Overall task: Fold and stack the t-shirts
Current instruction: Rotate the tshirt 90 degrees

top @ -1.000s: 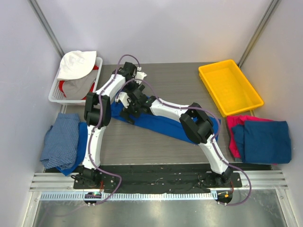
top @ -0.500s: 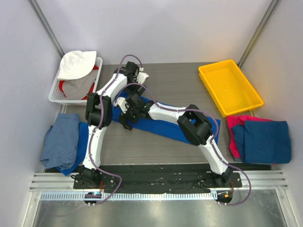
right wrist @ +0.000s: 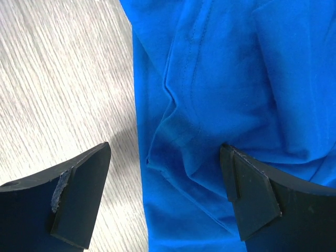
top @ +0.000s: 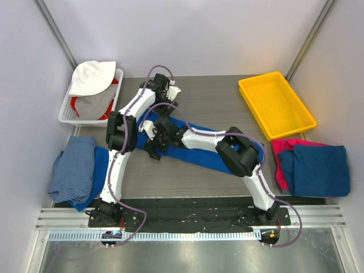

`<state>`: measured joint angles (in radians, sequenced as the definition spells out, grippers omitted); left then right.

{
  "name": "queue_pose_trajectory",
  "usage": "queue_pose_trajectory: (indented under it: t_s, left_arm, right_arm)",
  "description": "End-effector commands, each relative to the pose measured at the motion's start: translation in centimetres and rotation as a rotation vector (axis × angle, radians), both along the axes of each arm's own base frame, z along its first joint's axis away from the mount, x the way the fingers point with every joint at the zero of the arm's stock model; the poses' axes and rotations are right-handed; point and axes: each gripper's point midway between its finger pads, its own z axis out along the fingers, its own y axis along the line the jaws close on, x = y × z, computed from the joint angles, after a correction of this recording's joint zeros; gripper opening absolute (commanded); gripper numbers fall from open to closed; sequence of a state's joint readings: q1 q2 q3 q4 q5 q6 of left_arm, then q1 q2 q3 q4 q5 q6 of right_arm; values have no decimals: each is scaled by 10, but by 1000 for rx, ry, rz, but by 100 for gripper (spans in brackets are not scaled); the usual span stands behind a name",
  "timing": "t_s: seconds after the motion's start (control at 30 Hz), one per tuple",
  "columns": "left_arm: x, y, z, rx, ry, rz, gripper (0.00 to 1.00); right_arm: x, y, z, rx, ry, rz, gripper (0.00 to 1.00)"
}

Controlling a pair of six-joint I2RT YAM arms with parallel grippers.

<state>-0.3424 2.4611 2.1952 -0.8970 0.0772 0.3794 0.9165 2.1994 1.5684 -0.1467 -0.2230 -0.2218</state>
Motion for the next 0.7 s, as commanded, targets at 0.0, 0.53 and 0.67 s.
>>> queue_pose_trajectory:
  t_s: [0.0,0.53,0.67]
  left_arm:
    - [5,20,-21,115,-28,-8,74]
    - [37,34,-41,207,-93,15,74]
    - [46,37,-35,215,-136,53,74]
  right_arm:
    - [-44,-26,-26,-107,146,19,92]
    - [-27,-4,-28,-109,132,31,92]
    - [-19,7,-31,-100,130,32,92]
